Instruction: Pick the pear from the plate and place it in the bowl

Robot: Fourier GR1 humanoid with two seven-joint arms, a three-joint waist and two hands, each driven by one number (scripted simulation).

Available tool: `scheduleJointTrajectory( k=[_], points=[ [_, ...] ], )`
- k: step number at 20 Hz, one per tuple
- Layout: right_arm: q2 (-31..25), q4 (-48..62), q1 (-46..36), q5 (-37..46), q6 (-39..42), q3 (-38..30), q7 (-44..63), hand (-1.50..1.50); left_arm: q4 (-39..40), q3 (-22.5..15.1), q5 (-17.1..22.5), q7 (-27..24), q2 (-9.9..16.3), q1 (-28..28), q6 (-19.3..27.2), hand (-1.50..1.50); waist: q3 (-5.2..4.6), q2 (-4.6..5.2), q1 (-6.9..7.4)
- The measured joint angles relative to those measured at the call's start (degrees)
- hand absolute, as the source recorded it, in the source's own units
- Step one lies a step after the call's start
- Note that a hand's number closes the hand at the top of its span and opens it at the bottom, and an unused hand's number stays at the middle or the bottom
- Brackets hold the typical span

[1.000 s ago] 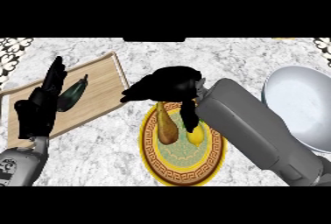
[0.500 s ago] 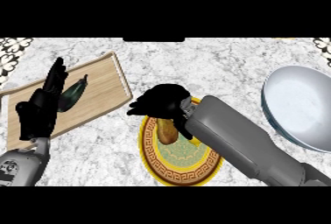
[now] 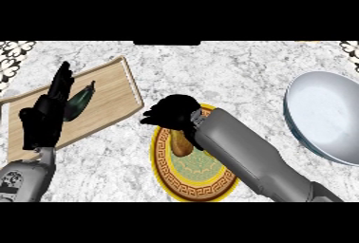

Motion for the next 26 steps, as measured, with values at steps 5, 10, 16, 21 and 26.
scheduleJointTrajectory(
  k=[5,10,16,21,26],
  points=[
    [2.4,6.5,0.7,3.5,-4.6,-0.4,-2.9,-1.50,-2.5,-0.5,-2.0,2.1,-1.4,0.7,0.3,0.00,0.01,0.04,0.23],
    [3.4,11.1,-0.2,4.8,-7.5,0.7,-4.8,1.50,-1.5,0.3,-2.7,0.6,-2.7,0.8,-0.8,0.00,0.01,0.09,0.41],
    [3.6,14.0,-1.2,8.5,-13.1,1.3,-10.7,1.50,-3.2,1.7,-2.8,2.5,-2.4,0.6,-2.4,0.00,0.07,-0.14,0.46],
    [3.6,16.1,-1.8,7.2,-16.3,1.9,-12.2,1.50,-3.0,2.1,-3.8,1.7,-3.5,1.1,-3.0,0.00,0.08,-0.19,0.73],
    [3.9,15.9,1.7,1.5,-17.3,-4.7,-1.3,1.50,-2.9,2.6,-3.9,1.3,-3.7,1.6,-3.1,0.00,0.13,-0.46,0.25]
  ],
)
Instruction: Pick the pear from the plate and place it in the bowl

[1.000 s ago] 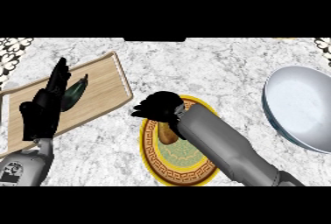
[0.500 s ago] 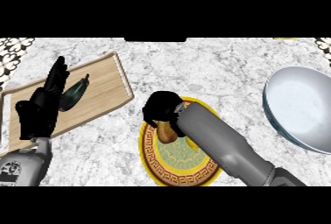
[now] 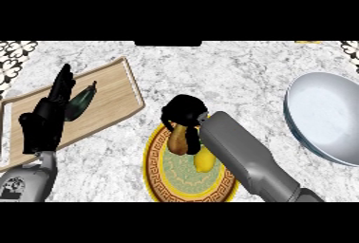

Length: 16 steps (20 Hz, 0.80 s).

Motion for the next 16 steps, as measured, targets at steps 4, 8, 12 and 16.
scheduleJointTrajectory(
  k=[4,8,12,16],
  points=[
    [0.0,-0.5,5.4,-6.8,-5.3,-8.3,14.5,1.50,0.1,0.7,0.0,0.3,0.3,0.5,0.3,0.00,0.07,-0.61,-1.51],
    [0.0,-5.6,8.3,-12.6,-12.2,-9.2,29.2,1.50,0.8,0.1,-0.2,0.3,-0.1,-0.1,0.2,0.00,-0.05,-0.60,-0.39],
    [0.0,-14.7,10.2,-17.9,-21.6,-7.0,40.9,1.50,1.3,-0.4,-0.5,-0.4,-0.6,0.1,0.0,0.00,-0.09,-0.79,0.28],
    [0.0,-25.2,10.1,-18.4,-32.2,-2.8,52.3,1.50,1.8,-0.4,-0.7,-0.3,-0.7,0.1,0.1,0.00,-0.14,-1.08,-0.15]
  ],
)
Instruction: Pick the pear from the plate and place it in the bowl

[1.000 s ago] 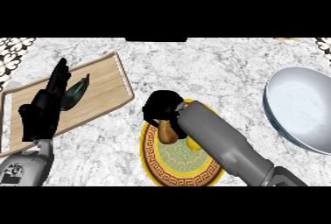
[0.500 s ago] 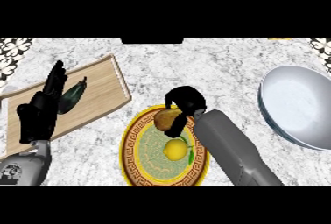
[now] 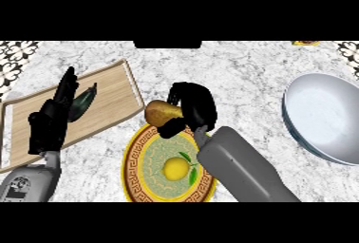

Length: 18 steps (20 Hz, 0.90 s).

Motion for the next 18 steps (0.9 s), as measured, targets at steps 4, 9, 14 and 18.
scheduleJointTrajectory(
  k=[4,9,14,18],
  points=[
    [0.0,-8.9,-1.2,5.6,-6.9,4.2,13.8,1.50,0.1,0.9,0.1,0.1,0.4,0.3,0.1,0.00,-0.07,-0.16,-1.04],
    [-0.4,-16.9,-0.5,17.4,-6.2,6.4,24.0,1.50,-1.6,1.7,0.4,-0.2,1.0,2.1,-0.2,0.00,-0.08,0.00,-1.91],
    [-1.6,-25.2,4.2,25.5,-4.6,2.9,26.3,1.50,-1.6,2.3,0.4,0.2,0.9,1.2,-0.1,0.00,-0.03,0.60,-2.24],
    [-5.4,-31.9,9.4,27.5,-4.5,-2.8,25.1,1.50,-3.1,1.7,-0.2,1.2,0.3,1.6,0.1,0.00,0.02,0.91,-1.90]
  ],
)
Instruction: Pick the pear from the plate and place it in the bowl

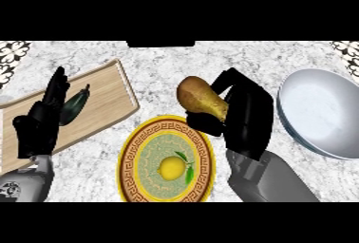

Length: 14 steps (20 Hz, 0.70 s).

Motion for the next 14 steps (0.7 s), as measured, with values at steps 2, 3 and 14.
scheduleJointTrajectory(
  k=[2,3,14],
  points=[
    [-2.6,-3.0,2.1,-1.2,-0.1,-3.9,-1.4,1.50,-0.2,0.3,0.1,-0.1,0.1,0.0,-0.2,0.00,0.01,0.14,0.19],
    [-3.6,-4.0,3.9,-1.2,-0.5,-5.2,-2.2,1.50,-0.4,0.6,0.3,-0.4,0.3,0.3,-0.6,0.00,0.01,0.20,0.33],
    [-15.7,-0.7,13.9,-9.3,-4.8,-22.7,-16.4,1.50,0.2,0.5,-1.1,0.2,-1.0,-1.4,-1.3,0.00,0.03,0.60,1.16]
  ],
)
